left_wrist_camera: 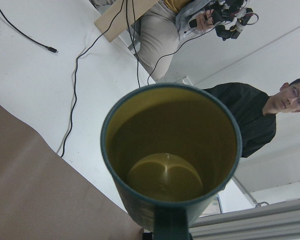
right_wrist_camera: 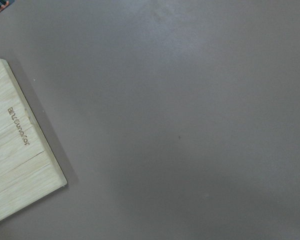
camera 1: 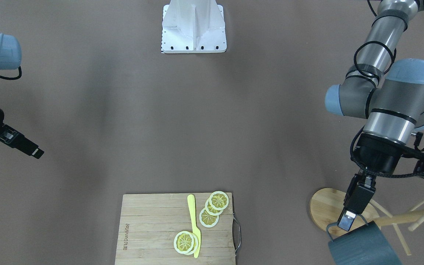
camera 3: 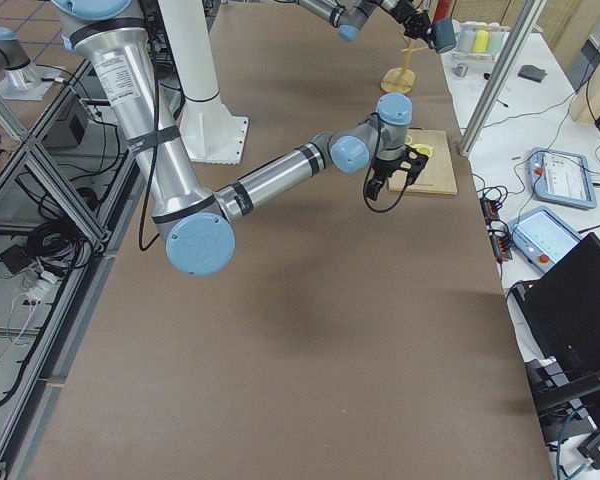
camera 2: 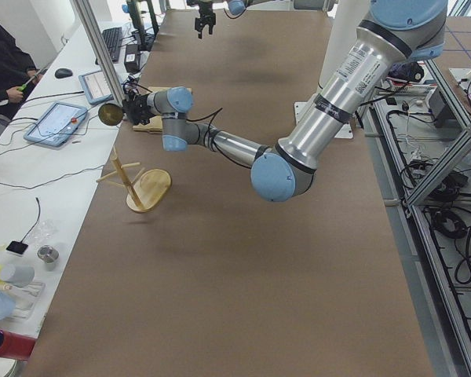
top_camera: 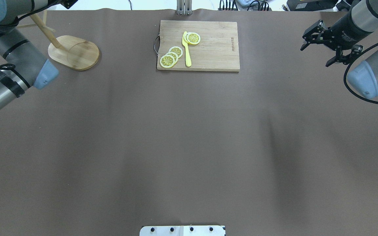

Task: Hang cup on storage rack
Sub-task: 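Raise the mug up to a rack peg and align the handle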

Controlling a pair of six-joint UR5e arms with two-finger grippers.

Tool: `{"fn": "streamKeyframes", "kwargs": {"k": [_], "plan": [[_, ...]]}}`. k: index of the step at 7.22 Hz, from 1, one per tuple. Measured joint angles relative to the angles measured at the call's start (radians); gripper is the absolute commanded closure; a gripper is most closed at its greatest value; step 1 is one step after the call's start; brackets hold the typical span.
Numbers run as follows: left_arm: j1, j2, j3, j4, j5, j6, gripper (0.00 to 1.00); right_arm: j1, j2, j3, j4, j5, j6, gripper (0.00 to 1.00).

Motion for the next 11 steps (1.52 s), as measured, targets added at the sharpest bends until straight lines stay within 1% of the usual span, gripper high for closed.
{"fn": "streamKeyframes", "kwargs": {"k": [2, 5, 7, 9, 11], "plan": [[-0.007, 0.005, 0.030, -0.112, 0.003, -0.188, 1.00, -0.001, 0.000, 0.004, 0.000, -0.003, 0.000, 0.00], [-0.009, 0.039, 0.047, -0.255, 0.057, -0.480, 1.00, -0.007, 0.000, 0.004, 0.000, -0.012, -0.001, 0.00], [-0.008, 0.053, 0.050, -0.289, 0.091, -0.613, 1.00, -0.012, 0.001, 0.011, 0.000, -0.015, -0.001, 0.00], [-0.007, 0.061, 0.055, -0.300, 0.108, -0.685, 1.00, -0.019, 0.000, 0.020, 0.000, -0.022, 0.000, 0.00], [-0.006, 0.091, 0.070, -0.342, 0.111, -0.740, 1.00, -0.025, 0.000, 0.023, 0.000, -0.026, 0.000, 0.00]]}}
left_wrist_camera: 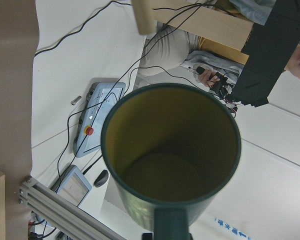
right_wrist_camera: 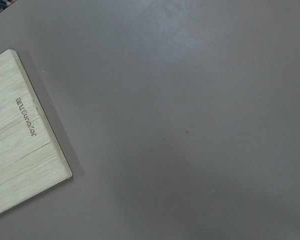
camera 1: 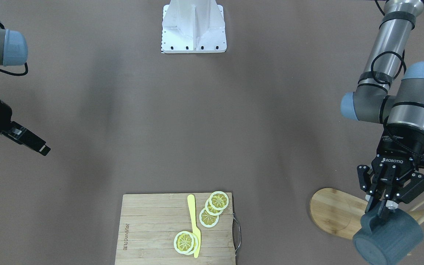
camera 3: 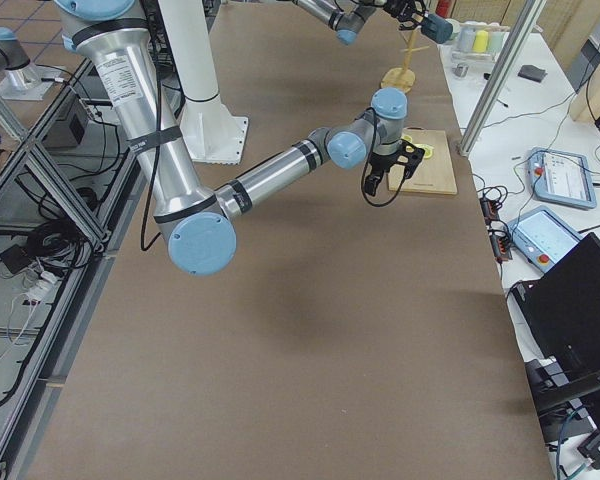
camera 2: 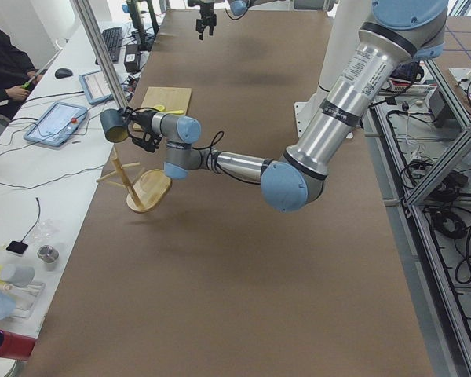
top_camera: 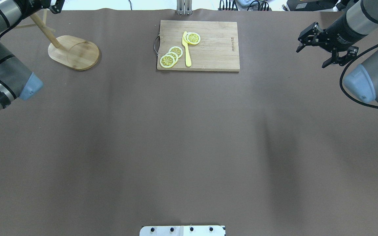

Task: Hang cup on storage rack
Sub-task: 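Raise the mug up to a rack peg and align the handle, then slide the mug handle onto the rack peg with the left gripper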

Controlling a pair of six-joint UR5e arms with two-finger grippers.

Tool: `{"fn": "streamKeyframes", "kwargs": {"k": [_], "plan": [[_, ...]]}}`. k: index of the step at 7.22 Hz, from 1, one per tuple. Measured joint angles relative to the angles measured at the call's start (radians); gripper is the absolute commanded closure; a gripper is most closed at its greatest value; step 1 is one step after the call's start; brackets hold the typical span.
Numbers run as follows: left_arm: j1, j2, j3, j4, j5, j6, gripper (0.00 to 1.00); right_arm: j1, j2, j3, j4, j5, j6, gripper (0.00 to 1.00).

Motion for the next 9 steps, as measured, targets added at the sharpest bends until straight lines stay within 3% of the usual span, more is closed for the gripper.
{"fn": "streamKeyframes", "kwargs": {"k": [9], "plan": [[-0.001, 0.061, 0.011, -0.060, 0.005, -0.145, 1.00, -0.019, 0.001, 0.000, 0.000, -0.013, -0.001, 0.00]]}}
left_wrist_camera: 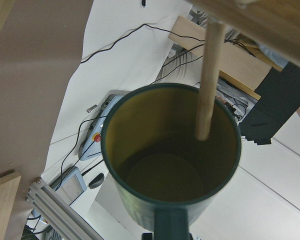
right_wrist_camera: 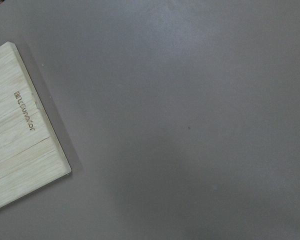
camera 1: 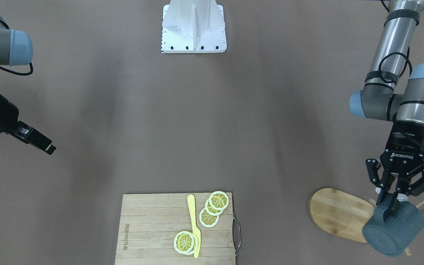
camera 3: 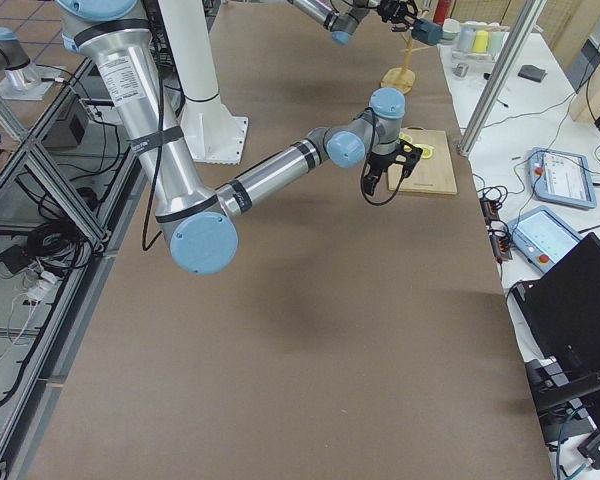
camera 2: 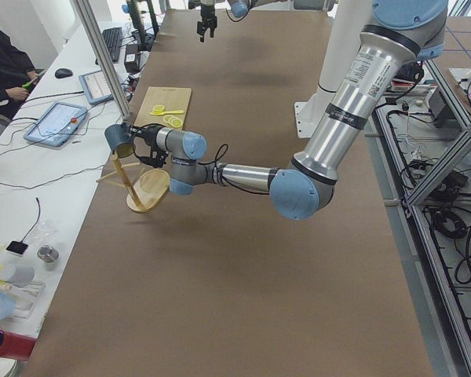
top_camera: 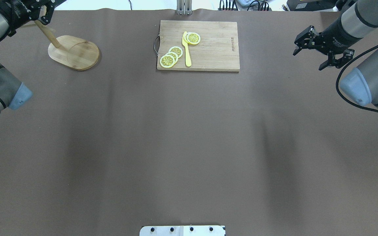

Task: Hang cup on storage rack
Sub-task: 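Slide the mug handle onto the rack peg with the left gripper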

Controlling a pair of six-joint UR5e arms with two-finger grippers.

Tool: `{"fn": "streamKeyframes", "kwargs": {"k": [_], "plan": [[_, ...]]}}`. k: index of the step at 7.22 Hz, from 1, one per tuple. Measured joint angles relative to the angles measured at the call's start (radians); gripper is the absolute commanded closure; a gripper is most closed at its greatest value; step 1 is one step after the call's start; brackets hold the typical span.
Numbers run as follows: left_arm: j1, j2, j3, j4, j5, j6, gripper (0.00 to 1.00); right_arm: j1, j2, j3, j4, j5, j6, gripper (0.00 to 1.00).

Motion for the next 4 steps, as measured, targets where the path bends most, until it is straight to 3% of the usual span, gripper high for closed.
{"fn": "streamKeyframes", "kwargs": {"k": [4], "plan": [[0.001, 0.047, 0.002, -0.032, 0.000, -0.041, 1.00, -0.006, -0.004, 0.000, 0.000, -0.004, 0.001, 0.00]]}}
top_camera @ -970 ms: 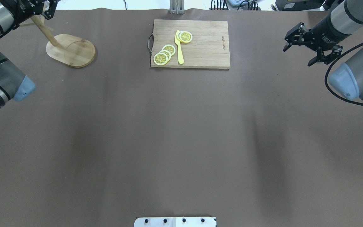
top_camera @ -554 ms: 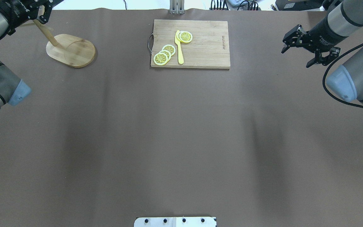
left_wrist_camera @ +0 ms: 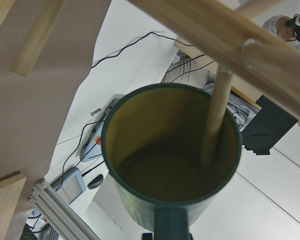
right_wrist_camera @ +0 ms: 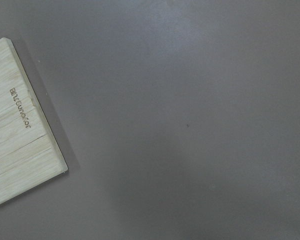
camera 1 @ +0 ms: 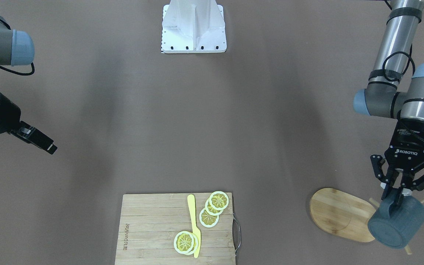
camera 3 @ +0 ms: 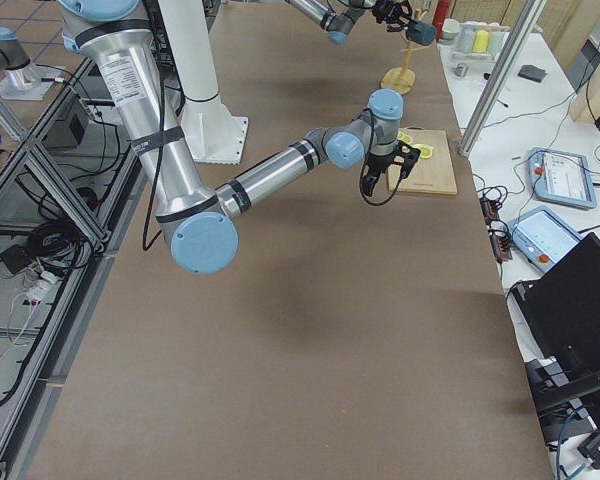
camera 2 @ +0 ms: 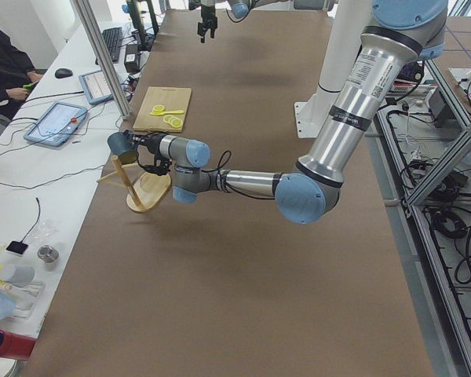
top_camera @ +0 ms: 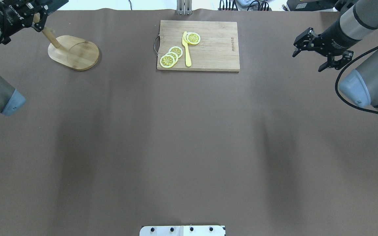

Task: Hang cup on storage rack
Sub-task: 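Slide the mug handle onto the rack peg with the left gripper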

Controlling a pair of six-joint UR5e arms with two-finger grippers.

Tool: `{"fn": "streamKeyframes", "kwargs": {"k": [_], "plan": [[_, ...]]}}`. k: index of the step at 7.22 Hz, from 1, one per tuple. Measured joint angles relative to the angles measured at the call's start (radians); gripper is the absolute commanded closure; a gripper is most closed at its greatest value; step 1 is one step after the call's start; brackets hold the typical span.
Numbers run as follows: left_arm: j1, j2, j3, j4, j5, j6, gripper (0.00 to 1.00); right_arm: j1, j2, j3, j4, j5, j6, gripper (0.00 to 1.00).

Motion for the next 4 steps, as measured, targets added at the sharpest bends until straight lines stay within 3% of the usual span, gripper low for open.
{"fn": "streamKeyframes", "kwargs": {"k": [2, 3, 4], "plan": [[0.000, 0.008, 0.003, -0.004, 0.001, -0.015, 1.00, -0.001, -0.001, 0.001, 0.000, -0.004, 0.000, 0.00], [0.000, 0.009, 0.004, -0.005, 0.001, -0.029, 0.01, -0.002, -0.001, 0.000, 0.000, -0.005, 0.000, 0.00], [0.001, 0.008, 0.005, -0.003, 0.001, -0.034, 0.02, -0.002, -0.003, 0.000, 0.000, -0.005, 0.000, 0.00]]}}
